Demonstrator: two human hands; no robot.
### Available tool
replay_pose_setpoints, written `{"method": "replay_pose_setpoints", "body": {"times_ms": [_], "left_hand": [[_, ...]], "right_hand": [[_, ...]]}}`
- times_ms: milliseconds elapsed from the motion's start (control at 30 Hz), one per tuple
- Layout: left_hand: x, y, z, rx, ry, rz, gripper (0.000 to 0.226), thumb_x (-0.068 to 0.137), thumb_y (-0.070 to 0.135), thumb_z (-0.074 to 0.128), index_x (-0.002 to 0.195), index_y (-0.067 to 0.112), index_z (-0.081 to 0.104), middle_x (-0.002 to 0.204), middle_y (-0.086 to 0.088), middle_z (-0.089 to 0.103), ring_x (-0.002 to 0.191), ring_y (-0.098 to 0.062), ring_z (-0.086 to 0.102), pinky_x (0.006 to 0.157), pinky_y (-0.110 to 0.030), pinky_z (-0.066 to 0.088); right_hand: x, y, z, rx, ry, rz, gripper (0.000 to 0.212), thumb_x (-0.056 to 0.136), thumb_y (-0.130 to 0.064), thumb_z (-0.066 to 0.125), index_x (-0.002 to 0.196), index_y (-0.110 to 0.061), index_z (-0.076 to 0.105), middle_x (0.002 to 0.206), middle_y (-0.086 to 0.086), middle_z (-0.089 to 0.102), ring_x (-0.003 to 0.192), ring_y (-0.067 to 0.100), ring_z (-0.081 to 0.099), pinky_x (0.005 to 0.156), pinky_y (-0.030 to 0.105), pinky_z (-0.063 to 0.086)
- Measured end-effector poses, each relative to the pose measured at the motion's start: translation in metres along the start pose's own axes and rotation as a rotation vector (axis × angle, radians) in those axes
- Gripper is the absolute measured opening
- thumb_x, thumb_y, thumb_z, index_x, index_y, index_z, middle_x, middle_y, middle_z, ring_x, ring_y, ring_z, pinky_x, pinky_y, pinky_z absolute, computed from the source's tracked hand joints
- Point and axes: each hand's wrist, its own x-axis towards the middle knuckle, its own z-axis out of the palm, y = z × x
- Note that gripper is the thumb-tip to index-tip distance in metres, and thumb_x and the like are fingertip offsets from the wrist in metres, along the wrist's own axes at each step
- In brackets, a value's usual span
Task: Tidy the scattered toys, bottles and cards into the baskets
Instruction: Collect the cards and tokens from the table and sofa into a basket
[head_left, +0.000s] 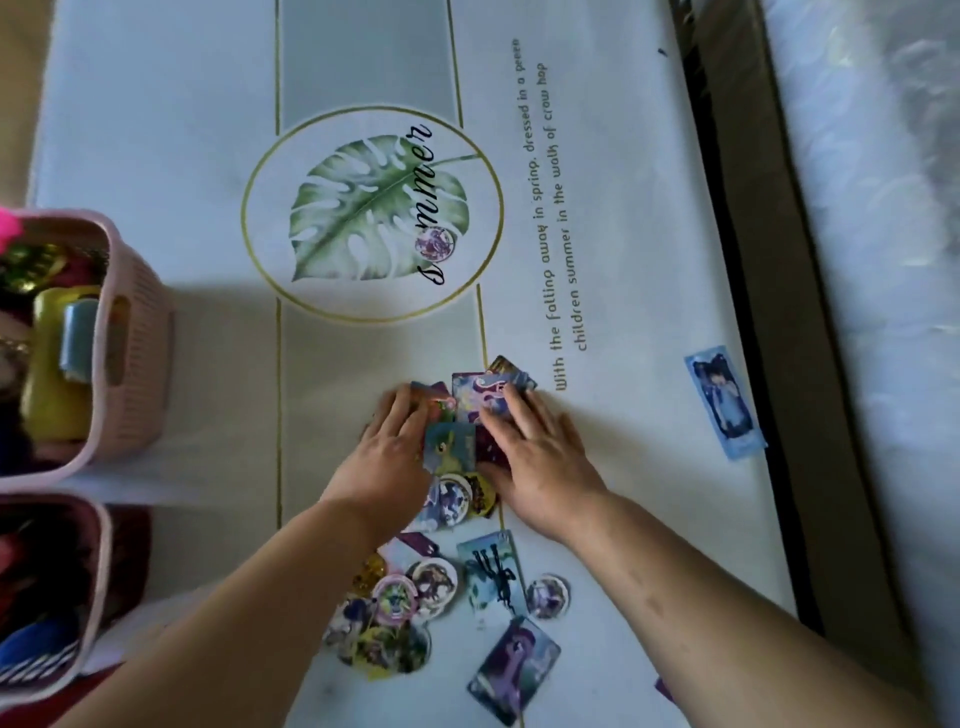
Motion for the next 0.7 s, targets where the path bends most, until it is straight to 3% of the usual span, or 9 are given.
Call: {"method": "replay_pose_setpoints", "body": {"times_ms": [100, 200, 300, 367, 500, 700], "left_hand": [[-0.019, 0.007, 0.016, -0.041, 0.01, -0.001, 0.069, 0.091, 0.013, 0.044, 0.156, 0.021, 0.02, 0.165, 0.006, -0.001, 0.151, -0.015, -0.006, 0.123, -0.039, 0.014], [-0.03, 0.024, 0.025, -0.029, 0.064, -0.06, 0.061, 0.094, 0.017, 0.044, 0.152, 0.026, 0.027, 0.165, 0.001, 0.001, 0.152, -0.018, -0.005, 0.121, -0.05, 0.017], [-0.023, 0.041, 0.025, 0.001, 0.043, -0.103, 0.062, 0.1, 0.032, 0.043, 0.154, 0.034, 0.013, 0.164, 0.002, -0.014, 0.15, -0.024, -0.016, 0.119, -0.058, 0.01], [-0.016, 0.051, 0.028, 0.044, -0.036, -0.109, 0.065, 0.1, 0.044, 0.042, 0.154, 0.041, 0.006, 0.162, 0.003, -0.02, 0.148, -0.027, -0.021, 0.118, -0.061, 0.009], [-0.025, 0.056, 0.046, 0.127, -0.104, -0.102, 0.065, 0.099, 0.052, 0.037, 0.152, 0.047, 0.0, 0.161, 0.003, -0.026, 0.145, -0.03, -0.026, 0.117, -0.065, 0.008], [-0.071, 0.054, 0.072, 0.181, -0.153, -0.101, 0.064, 0.101, 0.05, 0.032, 0.153, 0.044, -0.004, 0.158, 0.004, -0.03, 0.144, -0.027, -0.03, 0.118, -0.062, 0.003]], "right_hand": [[-0.028, 0.019, -0.002, 0.137, 0.144, 0.069, 0.06, 0.097, -0.049, 0.043, 0.151, -0.03, 0.025, 0.162, 0.0, -0.002, 0.149, 0.025, -0.003, 0.12, 0.045, 0.012], [-0.044, 0.069, -0.012, 0.094, 0.326, 0.4, 0.066, 0.094, -0.047, 0.049, 0.151, -0.026, 0.024, 0.161, 0.014, -0.002, 0.147, 0.036, -0.001, 0.118, 0.047, 0.013], [-0.045, 0.118, -0.018, 0.078, 0.29, 0.703, 0.074, 0.092, -0.054, 0.048, 0.153, -0.028, 0.016, 0.16, 0.017, -0.009, 0.146, 0.04, -0.004, 0.114, 0.058, 0.018], [-0.044, 0.135, -0.014, 0.136, 0.241, 0.767, 0.076, 0.091, -0.06, 0.044, 0.153, -0.031, 0.01, 0.16, 0.013, -0.009, 0.146, 0.038, -0.003, 0.112, 0.061, 0.019], [-0.051, 0.112, 0.008, 0.084, 0.193, 0.661, 0.07, 0.095, -0.06, 0.032, 0.153, -0.034, 0.005, 0.161, 0.008, -0.011, 0.147, 0.034, -0.005, 0.113, 0.058, 0.02], [-0.092, 0.03, 0.062, 0.04, 0.045, 0.262, 0.065, 0.097, -0.06, 0.02, 0.153, -0.035, -0.002, 0.159, 0.004, -0.022, 0.145, 0.034, -0.02, 0.116, 0.059, 0.004]]}}
